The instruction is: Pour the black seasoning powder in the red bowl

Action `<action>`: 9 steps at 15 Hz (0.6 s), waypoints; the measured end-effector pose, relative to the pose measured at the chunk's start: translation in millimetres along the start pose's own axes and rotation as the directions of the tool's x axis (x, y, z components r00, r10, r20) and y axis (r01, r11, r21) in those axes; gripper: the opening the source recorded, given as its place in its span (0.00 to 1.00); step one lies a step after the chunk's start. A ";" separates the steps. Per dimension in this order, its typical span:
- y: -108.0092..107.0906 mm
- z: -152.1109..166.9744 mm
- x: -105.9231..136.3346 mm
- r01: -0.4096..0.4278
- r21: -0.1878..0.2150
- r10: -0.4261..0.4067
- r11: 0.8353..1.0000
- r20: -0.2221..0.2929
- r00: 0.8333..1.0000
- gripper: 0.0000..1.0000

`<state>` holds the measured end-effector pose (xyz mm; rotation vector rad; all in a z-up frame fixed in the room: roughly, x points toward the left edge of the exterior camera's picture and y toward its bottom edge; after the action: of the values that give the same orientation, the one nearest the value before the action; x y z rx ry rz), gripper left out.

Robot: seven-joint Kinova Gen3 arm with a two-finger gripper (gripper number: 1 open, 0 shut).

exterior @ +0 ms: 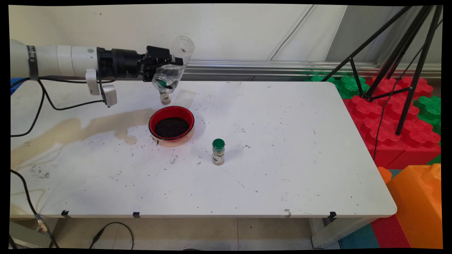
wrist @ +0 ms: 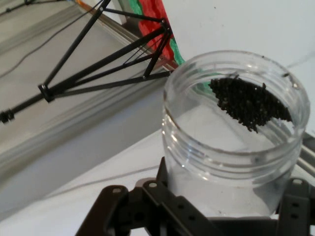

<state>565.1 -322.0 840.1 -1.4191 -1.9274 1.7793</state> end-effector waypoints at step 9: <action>-17.6 1.9 -5.4 0.367 -0.010 -0.367 0.930 0.000 0.930 0.00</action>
<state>557.7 -324.3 856.8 -0.9759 -2.0387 1.5917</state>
